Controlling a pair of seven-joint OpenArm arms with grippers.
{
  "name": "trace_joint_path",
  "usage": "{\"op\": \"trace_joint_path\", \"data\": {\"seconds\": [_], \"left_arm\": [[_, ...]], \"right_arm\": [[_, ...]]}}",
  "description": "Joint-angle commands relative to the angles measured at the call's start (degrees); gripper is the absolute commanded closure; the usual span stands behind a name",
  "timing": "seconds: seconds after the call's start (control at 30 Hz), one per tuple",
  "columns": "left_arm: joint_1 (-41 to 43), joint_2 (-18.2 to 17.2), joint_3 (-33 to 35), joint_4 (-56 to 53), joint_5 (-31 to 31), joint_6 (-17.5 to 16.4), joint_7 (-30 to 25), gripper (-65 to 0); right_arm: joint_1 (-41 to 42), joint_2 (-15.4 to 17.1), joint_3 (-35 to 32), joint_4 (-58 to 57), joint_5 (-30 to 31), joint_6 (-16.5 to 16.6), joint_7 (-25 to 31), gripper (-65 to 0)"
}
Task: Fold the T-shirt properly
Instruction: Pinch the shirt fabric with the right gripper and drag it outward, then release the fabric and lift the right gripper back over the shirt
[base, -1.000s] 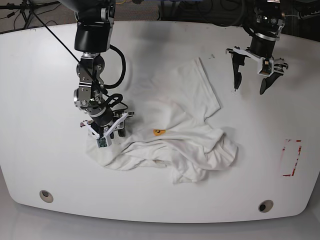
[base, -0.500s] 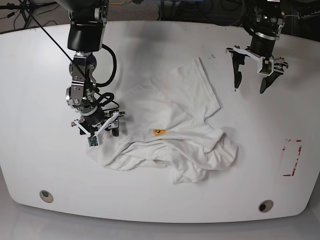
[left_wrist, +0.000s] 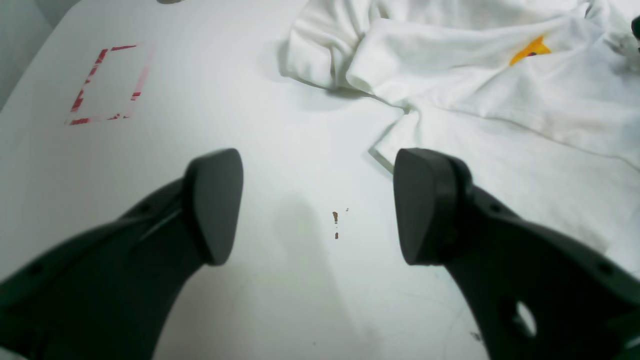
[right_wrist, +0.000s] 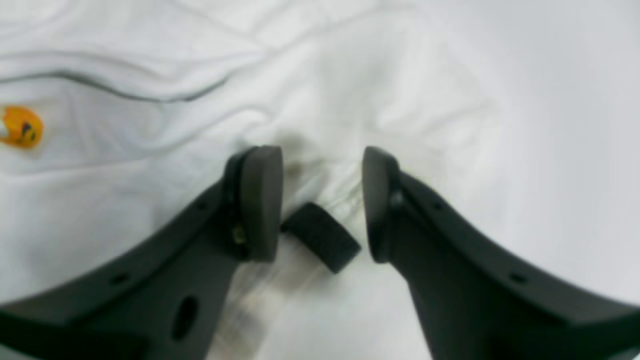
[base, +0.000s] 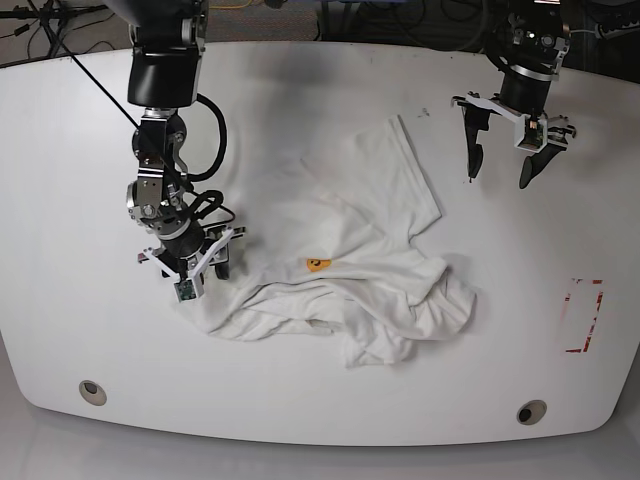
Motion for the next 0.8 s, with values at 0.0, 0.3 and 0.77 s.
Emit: {"op": "trace_joint_path", "data": {"seconds": [0.0,0.3,0.77], "left_arm": [[0.4,-0.2,-0.2,1.3,-0.2,0.4,-1.6,-44.3],[-0.1,0.2,-0.3,1.2,-0.1,0.2,-1.7,-44.3],[-0.3,0.4,-0.1,1.1,-0.1,0.2,-1.9,-44.3]], "right_arm": [[1.4,2.0,0.9,4.9,0.5,-0.3,-2.0,-30.5],[1.2,3.9,3.2,8.6,0.7,-0.4,-2.8,-34.8],[0.8,3.4,5.5,7.4,0.8,-0.4,-3.6,-33.7]]}}
